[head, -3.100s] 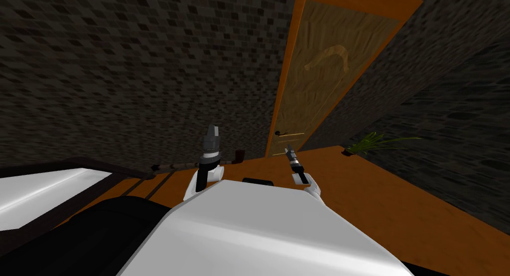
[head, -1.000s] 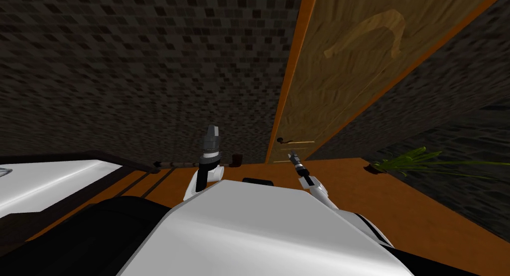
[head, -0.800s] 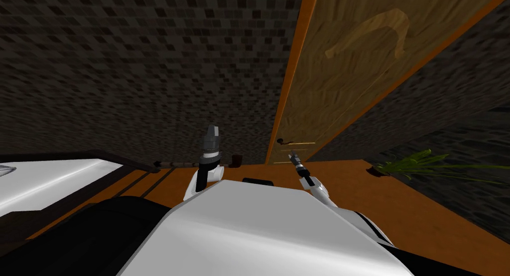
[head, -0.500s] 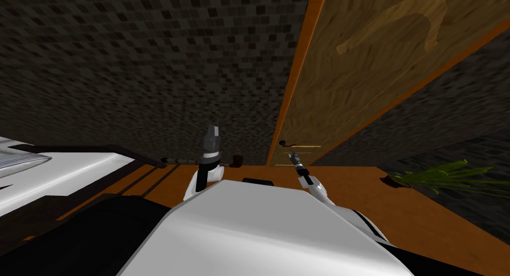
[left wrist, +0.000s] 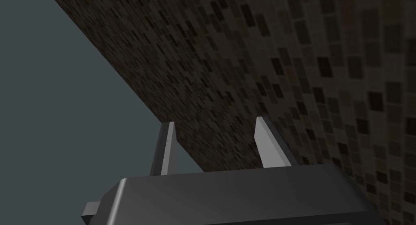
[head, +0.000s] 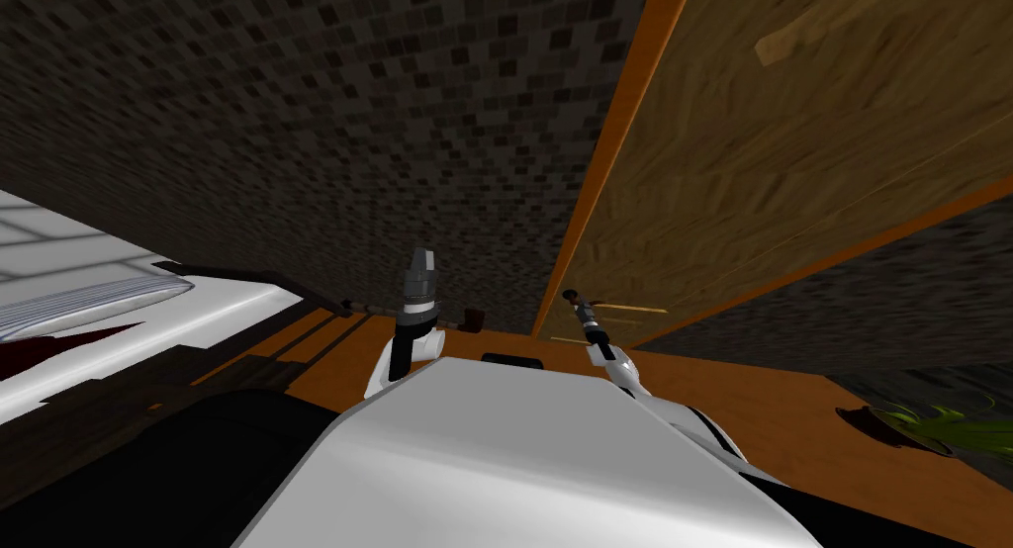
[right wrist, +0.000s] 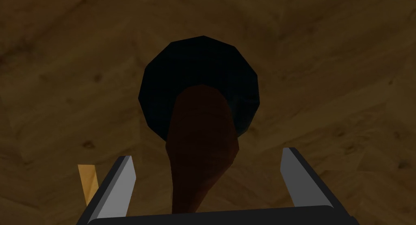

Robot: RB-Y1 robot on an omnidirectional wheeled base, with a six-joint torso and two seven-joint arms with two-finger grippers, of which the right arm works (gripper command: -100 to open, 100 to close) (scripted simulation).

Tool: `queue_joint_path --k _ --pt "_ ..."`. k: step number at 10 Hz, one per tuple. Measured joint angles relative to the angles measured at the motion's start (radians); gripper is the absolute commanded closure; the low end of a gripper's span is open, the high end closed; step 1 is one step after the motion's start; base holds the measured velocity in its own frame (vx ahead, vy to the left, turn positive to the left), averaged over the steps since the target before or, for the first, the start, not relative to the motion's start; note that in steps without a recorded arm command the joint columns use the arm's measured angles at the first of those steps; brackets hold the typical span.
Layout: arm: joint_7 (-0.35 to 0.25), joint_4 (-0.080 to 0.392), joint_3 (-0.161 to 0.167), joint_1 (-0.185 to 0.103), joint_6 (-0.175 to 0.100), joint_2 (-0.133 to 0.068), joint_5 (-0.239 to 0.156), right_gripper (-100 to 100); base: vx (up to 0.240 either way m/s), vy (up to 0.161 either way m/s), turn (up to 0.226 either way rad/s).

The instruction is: Pull the door open

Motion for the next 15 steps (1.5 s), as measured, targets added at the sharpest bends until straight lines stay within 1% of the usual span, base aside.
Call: queue_joint_path --k 1,6,7,8,9,10,11,12,13,14,15 --pt "0.004 0.001 -0.001 -0.002 0.002 0.001 -0.001 100 -0.006 0.007 -0.039" --pt "-0.001 0.002 -0.002 0.001 0.003 -0.002 -0.001 100 -0.008 0.006 -0.005" --pt "-0.001 0.002 -0.002 0.001 0.003 -0.002 -0.001 100 -0.122 -0.021 0.167" --pt "-0.015 -0.002 0.000 0.008 -0.005 -0.017 0.003 100 -0.162 -0.053 0.149" --pt "-0.027 0.002 0.002 0.013 -0.020 -0.027 0.007 100 -0.178 -0.053 0.112" --pt "-0.041 -0.005 0.007 0.026 -0.031 -0.036 0.013 100 -0.229 -0.046 0.104" --pt "-0.055 0.015 0.012 0.024 -0.053 -0.049 0.020 100 -0.211 -0.068 0.136" --pt "-0.073 0.007 0.018 0.041 -0.063 -0.060 0.027 100 -0.188 -0.100 0.153" --pt "-0.089 0.017 0.025 0.048 -0.080 -0.070 0.035 100 -0.212 -0.115 0.153" --pt "-0.103 0.035 0.031 0.051 -0.106 -0.081 0.042 100 -0.209 -0.093 0.128" --pt "-0.121 0.036 0.039 0.060 -0.125 -0.092 0.050 100 -0.090 -0.035 0.022"
